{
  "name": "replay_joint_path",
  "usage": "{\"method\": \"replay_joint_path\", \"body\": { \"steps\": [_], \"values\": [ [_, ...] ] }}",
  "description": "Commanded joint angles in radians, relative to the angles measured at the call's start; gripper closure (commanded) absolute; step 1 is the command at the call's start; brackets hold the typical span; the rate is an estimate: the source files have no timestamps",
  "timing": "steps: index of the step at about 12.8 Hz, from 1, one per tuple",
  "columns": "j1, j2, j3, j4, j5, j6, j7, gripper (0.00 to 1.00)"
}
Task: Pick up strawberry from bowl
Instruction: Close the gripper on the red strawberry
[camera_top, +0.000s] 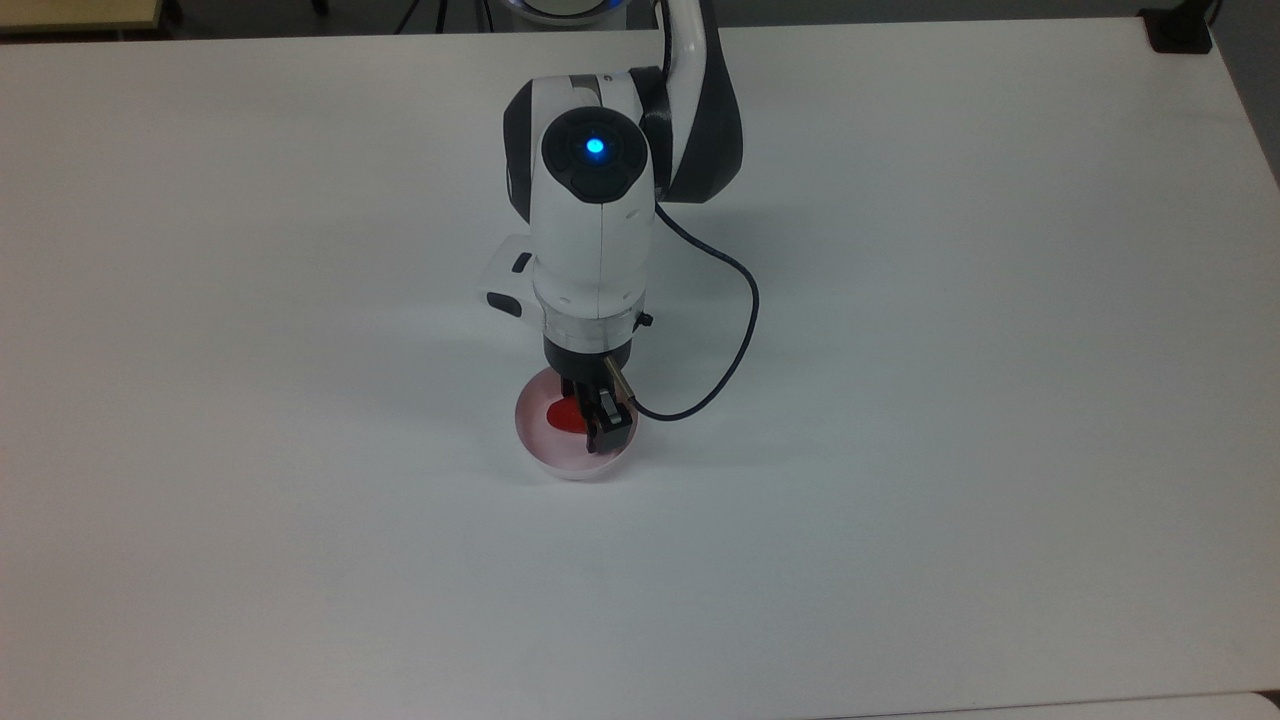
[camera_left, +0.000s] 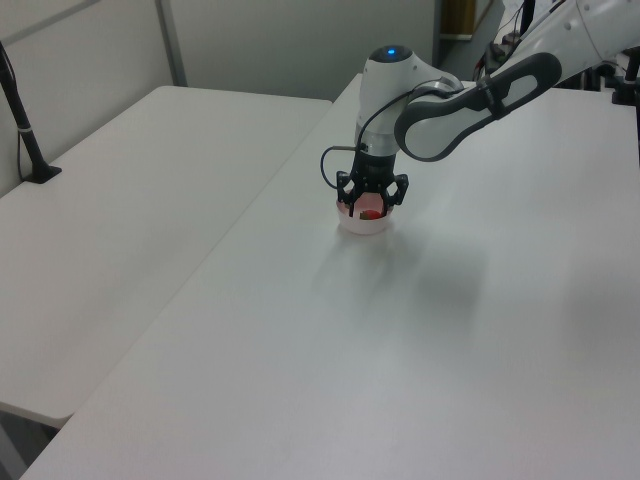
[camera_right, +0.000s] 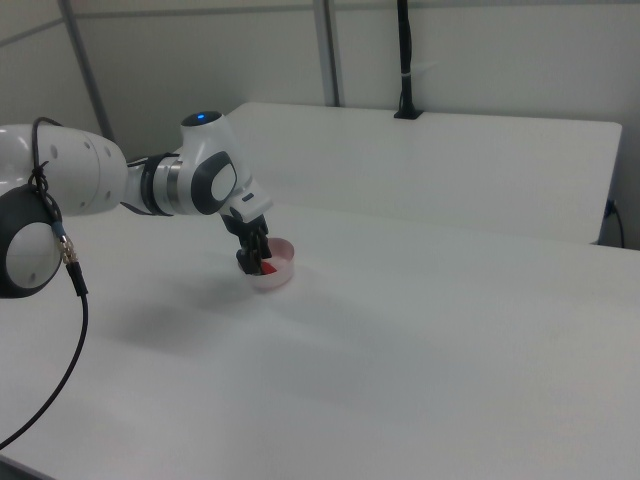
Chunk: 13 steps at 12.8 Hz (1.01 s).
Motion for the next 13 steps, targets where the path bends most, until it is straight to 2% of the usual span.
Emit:
{"method": "replay_joint_path", "body": {
  "steps": [1,3,6,8,13],
  "values": [
    [0.012,0.004,-0.007,-0.004,-0.031,-0.014,0.025,0.32],
    [0.012,0.014,-0.005,-0.001,-0.04,-0.013,0.023,0.42],
    [0.012,0.016,-0.002,0.004,-0.075,-0.013,0.016,0.72],
    [0.014,-0.01,-0.001,0.005,-0.071,-0.018,-0.032,0.75],
    [0.011,-0.076,0.001,0.005,-0.055,-0.103,-0.194,0.75]
  ]
}}
